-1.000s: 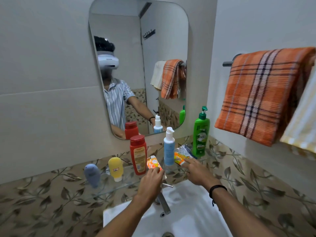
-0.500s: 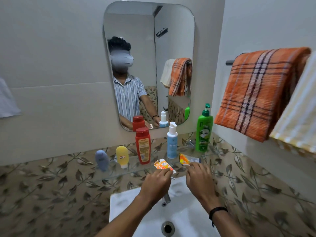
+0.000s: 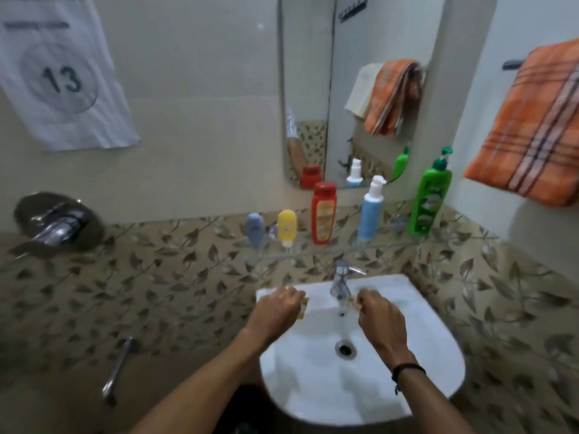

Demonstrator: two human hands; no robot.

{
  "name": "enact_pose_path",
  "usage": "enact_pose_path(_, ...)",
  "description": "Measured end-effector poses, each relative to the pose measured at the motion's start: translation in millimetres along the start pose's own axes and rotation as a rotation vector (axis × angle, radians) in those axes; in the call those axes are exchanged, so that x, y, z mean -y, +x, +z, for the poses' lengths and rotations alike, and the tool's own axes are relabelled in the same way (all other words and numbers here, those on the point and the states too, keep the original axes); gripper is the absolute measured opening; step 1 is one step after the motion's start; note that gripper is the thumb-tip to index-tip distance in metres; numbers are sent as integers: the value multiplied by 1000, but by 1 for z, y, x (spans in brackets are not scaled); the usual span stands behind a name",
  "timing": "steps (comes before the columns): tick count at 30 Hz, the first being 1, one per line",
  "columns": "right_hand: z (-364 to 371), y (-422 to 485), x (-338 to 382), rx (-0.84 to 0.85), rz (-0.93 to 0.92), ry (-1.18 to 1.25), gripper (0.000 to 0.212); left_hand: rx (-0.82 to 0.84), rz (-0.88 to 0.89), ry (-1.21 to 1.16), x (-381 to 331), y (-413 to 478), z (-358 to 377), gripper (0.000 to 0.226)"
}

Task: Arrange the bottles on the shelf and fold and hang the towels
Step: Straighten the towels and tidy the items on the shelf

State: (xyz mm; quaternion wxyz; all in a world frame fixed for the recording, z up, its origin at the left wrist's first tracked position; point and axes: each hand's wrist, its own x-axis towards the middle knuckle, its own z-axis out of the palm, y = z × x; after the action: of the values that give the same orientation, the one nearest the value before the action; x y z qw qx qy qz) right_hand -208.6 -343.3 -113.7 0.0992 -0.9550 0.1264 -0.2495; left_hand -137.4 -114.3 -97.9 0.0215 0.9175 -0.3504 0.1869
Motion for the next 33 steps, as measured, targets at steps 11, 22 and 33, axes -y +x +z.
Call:
enact_pose_path(11, 51, -56, 143, 241, 55, 485, 15, 159, -289, -161, 96, -127, 8, 19)
enact_pose_path(22, 154, -72, 223, 509, 77, 565, 14, 387, -593, -150, 144, -153, 70, 33)
enact_pose_path(33, 336, -121, 232, 670, 566, 521, 15, 661, -858, -231, 174, -198, 245, 36)
